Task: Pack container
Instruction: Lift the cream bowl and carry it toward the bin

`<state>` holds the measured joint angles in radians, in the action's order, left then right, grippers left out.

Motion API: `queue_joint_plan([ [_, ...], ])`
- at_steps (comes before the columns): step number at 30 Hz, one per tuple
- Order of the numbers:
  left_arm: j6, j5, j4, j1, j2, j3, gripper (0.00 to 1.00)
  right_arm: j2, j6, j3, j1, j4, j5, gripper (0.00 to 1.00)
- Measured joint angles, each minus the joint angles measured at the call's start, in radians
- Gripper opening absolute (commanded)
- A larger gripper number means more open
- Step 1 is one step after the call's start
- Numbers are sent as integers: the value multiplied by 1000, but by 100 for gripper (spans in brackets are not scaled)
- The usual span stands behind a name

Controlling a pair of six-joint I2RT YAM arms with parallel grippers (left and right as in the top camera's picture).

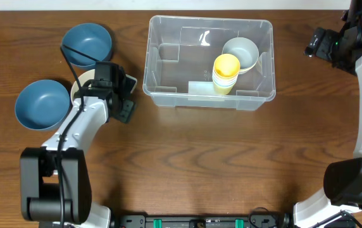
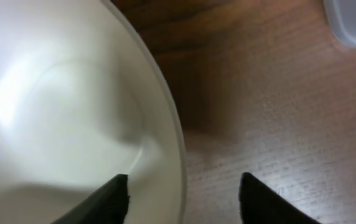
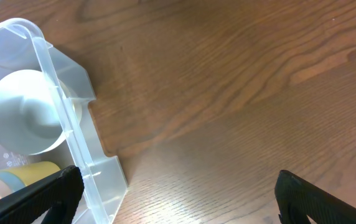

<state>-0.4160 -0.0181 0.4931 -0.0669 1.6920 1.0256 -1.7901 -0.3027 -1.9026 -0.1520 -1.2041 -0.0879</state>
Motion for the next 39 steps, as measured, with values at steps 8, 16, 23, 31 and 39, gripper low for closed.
queue_joint_plan([
  [8, -7, 7, -10, 0, 40, 1, 6, 0, 0, 0, 0, 0, 0, 99],
  [16, 21, 72, -5, 0, 29, 1, 6, 0, 0, 0, 0, 0, 0, 99],
  [23, 109, 100, -4, 0, -178, 7, 6, 0, 0, 0, 0, 0, 0, 99],
  [31, 171, -4, -60, -33, -486, 66, 6, 0, 0, 0, 0, 0, 0, 99],
  [39, 180, -84, -221, -209, -537, 76, 6, 0, 0, 0, 0, 0, 0, 99],
])
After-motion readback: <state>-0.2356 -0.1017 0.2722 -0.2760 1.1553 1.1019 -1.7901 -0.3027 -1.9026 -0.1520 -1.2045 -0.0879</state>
